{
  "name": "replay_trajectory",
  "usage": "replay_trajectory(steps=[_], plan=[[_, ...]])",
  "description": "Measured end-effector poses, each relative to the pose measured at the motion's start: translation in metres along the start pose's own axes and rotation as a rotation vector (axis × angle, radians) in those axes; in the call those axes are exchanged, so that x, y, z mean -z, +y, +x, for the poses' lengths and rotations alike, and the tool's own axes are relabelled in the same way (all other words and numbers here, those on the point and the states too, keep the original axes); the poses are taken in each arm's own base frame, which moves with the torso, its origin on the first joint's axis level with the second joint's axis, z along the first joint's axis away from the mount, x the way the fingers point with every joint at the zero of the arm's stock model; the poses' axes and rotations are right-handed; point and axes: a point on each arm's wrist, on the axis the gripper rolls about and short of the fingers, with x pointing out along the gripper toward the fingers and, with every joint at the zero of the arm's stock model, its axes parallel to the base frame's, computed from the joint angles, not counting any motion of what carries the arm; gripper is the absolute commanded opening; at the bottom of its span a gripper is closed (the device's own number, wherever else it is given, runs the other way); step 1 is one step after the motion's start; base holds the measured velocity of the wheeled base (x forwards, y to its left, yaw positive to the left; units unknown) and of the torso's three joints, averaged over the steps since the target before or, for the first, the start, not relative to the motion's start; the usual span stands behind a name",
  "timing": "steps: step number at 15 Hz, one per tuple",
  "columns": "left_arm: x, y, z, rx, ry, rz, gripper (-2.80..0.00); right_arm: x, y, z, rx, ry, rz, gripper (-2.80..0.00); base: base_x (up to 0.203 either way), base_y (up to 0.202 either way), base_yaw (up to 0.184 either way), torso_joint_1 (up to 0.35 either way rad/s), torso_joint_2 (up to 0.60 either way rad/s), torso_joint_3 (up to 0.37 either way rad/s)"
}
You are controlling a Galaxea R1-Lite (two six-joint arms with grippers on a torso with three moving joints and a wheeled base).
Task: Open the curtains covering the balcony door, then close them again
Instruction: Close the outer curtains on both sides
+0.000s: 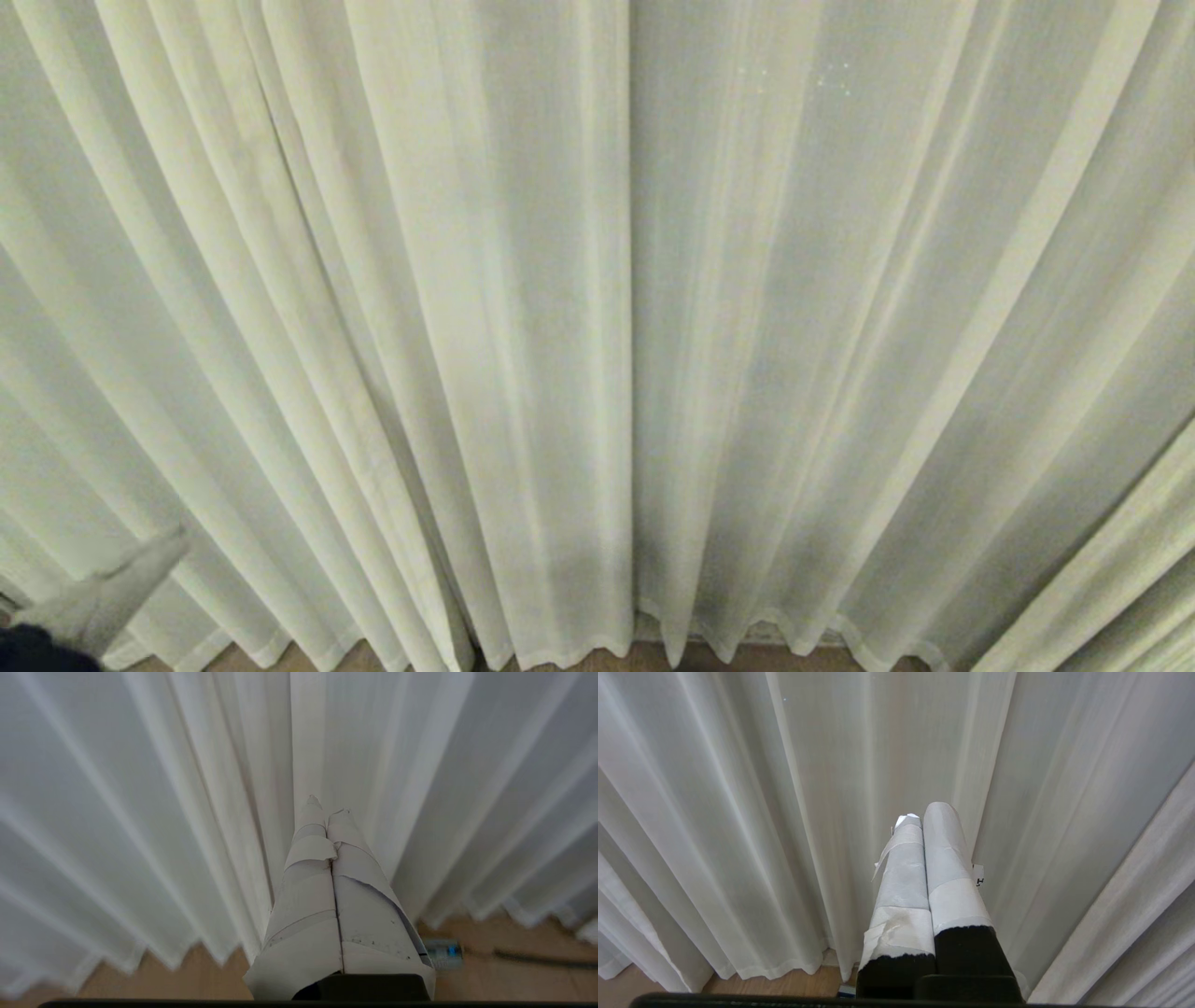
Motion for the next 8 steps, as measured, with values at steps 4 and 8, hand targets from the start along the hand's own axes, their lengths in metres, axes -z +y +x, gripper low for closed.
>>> replay_trajectory(steps=[4,8], plan=[[0.042,-0.001,-0.036,-0.037,0.014,-0.008,-2.80,0.000,0.000,0.000,0.000,0.000,0.000,-2.80,0.000,0.000,0.000,0.000,0.00,0.000],[0.068,-0.003,-0.056,-0.113,-0.027,-0.014,-2.80,0.000,0.000,0.000,0.000,0.000,0.000,-2.80,0.000,0.000,0.000,0.000,0.00,0.000]])
